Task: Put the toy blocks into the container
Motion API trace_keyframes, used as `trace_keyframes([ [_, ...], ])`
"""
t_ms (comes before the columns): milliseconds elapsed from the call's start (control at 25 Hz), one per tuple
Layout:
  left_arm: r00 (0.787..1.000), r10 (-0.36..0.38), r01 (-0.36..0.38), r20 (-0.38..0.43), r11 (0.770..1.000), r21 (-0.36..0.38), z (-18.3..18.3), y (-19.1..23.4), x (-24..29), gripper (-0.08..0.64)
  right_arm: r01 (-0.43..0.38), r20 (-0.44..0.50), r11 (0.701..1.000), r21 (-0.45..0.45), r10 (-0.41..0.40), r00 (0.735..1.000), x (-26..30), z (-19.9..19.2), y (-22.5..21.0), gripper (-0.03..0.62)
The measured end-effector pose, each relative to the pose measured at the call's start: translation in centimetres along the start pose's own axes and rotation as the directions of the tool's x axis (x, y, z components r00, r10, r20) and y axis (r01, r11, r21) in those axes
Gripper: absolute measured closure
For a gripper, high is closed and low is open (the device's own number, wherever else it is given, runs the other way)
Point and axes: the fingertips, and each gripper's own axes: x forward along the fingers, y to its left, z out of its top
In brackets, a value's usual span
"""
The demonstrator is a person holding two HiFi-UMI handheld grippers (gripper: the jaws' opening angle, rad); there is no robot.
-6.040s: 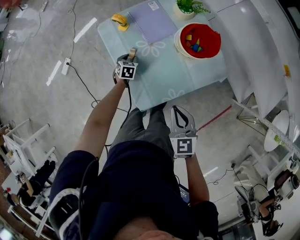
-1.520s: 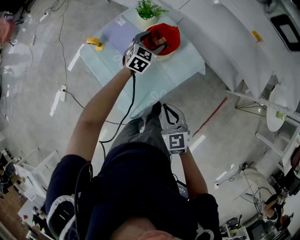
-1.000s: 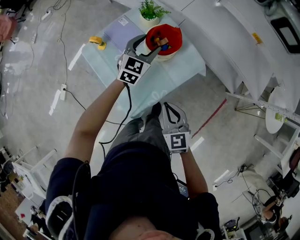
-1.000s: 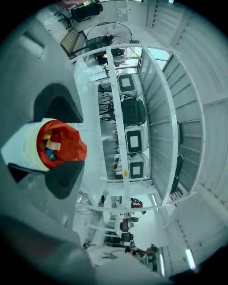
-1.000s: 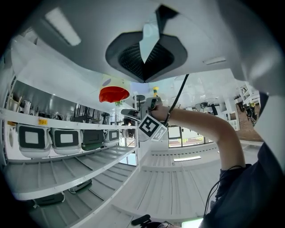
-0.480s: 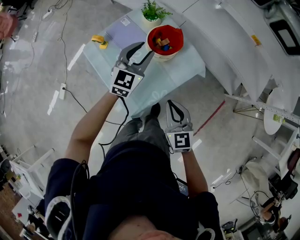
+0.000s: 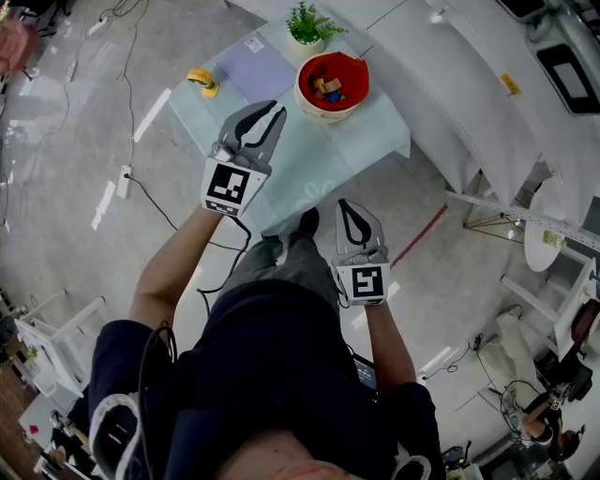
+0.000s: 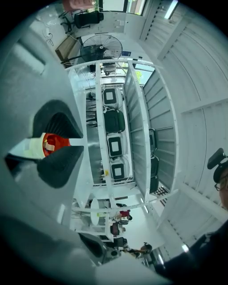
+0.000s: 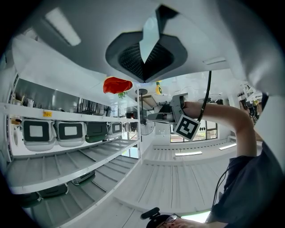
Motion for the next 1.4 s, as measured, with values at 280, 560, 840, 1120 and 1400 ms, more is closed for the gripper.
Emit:
trace_keyframes([
  [280, 0.998, 0.04, -0.041, 0.039, 0.999, 0.015, 1.0, 0.2, -3.4, 0.555, 0.011, 0.029, 1.0, 0.002, -0.011, 1.0, -0.4, 1.3, 0.3, 0.594],
  [560, 0.991, 0.075, -0.077, 0.112, 0.997, 0.016, 2.2, 0.3, -6.8, 0.558, 0.026, 0.071, 1.0, -0.002, -0.025, 0.997, -0.9, 3.2, 0.7, 0.594],
  [840, 0.988, 0.104, -0.102, 0.11, 0.995, -0.021, 1.7, 0.1, -9.6, 0.558, 0.051, 0.117, 0.999, -0.01, -0.049, 0.992, -1.6, 4.8, 1.0, 0.594],
  [1120, 0.985, 0.138, -0.134, 0.106, 0.99, -0.044, 0.7, 0.1, -12.4, 0.558, 0.063, 0.141, 0.998, -0.012, -0.06, 0.988, -2.0, 5.9, 1.5, 0.594],
  [1400, 0.981, 0.169, -0.161, 0.1, 0.984, -0.076, 0.1, -0.2, -14.7, 0.558, 0.08, 0.166, 0.997, -0.014, -0.077, 0.983, -2.6, 7.1, 1.6, 0.594],
])
